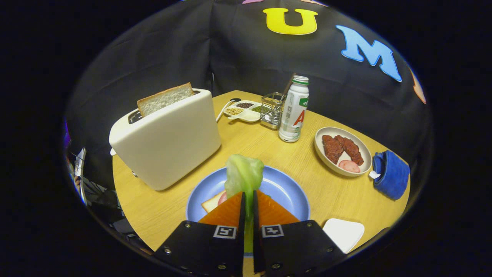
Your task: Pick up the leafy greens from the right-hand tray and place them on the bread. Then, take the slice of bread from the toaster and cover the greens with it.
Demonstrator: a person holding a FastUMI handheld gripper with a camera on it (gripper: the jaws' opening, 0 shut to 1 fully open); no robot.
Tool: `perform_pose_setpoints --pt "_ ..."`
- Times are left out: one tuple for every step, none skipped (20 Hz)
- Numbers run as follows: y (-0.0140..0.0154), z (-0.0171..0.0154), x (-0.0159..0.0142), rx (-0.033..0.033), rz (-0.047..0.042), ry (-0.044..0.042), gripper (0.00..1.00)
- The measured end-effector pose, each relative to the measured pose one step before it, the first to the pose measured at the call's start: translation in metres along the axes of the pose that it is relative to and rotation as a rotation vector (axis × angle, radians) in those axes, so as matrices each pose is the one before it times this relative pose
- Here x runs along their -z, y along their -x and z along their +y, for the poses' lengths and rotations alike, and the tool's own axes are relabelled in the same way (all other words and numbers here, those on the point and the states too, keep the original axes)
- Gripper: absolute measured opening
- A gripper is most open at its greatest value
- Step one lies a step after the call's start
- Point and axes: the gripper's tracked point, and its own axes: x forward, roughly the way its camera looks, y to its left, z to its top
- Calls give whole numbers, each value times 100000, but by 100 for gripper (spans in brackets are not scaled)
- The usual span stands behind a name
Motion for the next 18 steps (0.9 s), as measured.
perform_pose_setpoints --pt "419 331 -65 -1140 379 -969 15" --pt "5 392 64 -1362 600 -1018 15" --pt "-346 215 219 -587 340 -71 15" --pt "-89 42 7 -17 79 -176 15" --pt "-210 273 234 -702 306 -89 15" --pt "-54 182 41 -49 328 -161 15" --pt "-80 94 229 -210 205 68 19" --pt "79 -106 -2 696 281 271 18" --pt "-180 167 113 -520 -178 -204 20" --pt "45 -49 -127 163 -356 -89 25" --pt "108 -247 -48 814 -1014 137 32" --pt "122 -261 -402 1276 -1794 -137 34" --pt "350 -393 -248 1857 -2007 -278 37" --pt "175 -346 -285 2161 -2044 -276 37" --pt "230 -125 -222 1297 -1968 -168 37" --pt "294 -8 -302 856 -2183 -92 37" --pt "333 -9 -249 1297 -2291 193 37" --pt "368 -33 -365 1386 -3007 65 37"
